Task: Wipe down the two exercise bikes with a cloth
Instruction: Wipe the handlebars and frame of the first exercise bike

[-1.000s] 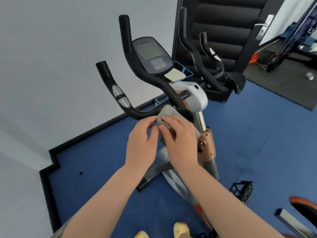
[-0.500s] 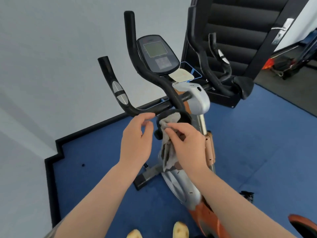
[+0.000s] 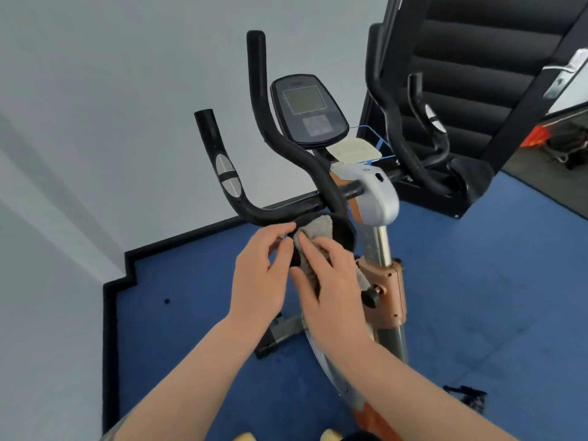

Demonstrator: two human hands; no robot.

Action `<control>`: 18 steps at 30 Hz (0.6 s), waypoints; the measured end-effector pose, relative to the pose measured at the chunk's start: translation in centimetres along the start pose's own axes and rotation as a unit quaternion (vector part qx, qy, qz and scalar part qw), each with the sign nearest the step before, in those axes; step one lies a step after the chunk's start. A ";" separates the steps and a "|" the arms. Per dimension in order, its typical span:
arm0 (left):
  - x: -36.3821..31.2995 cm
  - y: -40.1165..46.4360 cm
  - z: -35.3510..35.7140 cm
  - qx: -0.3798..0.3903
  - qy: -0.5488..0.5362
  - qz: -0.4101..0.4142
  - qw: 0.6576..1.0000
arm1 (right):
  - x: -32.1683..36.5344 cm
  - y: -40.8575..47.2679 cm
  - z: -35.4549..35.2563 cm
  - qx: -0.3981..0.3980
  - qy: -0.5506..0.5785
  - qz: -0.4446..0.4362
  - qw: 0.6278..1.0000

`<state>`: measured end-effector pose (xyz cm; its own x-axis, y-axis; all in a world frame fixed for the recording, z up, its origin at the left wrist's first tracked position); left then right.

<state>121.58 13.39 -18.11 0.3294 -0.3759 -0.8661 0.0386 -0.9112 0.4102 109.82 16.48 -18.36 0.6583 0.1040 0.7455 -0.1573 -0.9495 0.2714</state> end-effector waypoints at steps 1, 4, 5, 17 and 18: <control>0.0 0.0 -0.1 0.000 -0.001 0.003 1.000 | -0.1 -0.1 -0.2 0.007 -0.004 -0.014 1.000; 0.1 0.1 -0.3 0.010 0.004 0.005 1.000 | -1.3 0.7 -1.9 0.030 0.018 -0.044 0.998; 0.1 0.1 -0.3 0.013 0.006 0.004 1.000 | -1.4 1.4 -2.2 0.040 0.044 -0.032 0.998; 0.0 0.0 -0.3 0.014 0.004 -0.010 1.000 | -0.5 2.6 -1.3 0.021 0.052 0.001 0.998; 0.0 0.0 0.0 0.004 0.004 -0.013 1.000 | 0.0 3.1 -1.0 0.019 0.064 0.019 0.998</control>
<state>121.61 13.41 -18.11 0.3355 -0.3510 -0.8742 0.0397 -0.9219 0.3854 108.61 13.79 -16.94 0.5533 0.1031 0.8266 -0.1501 -0.9637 0.2207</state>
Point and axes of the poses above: each hand's wrist, its own y-axis towards the middle knuckle, its own z-axis out of the palm, x = y × z, the point moved 3 cm from there along y, towards the middle knuckle, and after that the axes turned 12 degrees about z, right-handed, at the moved point
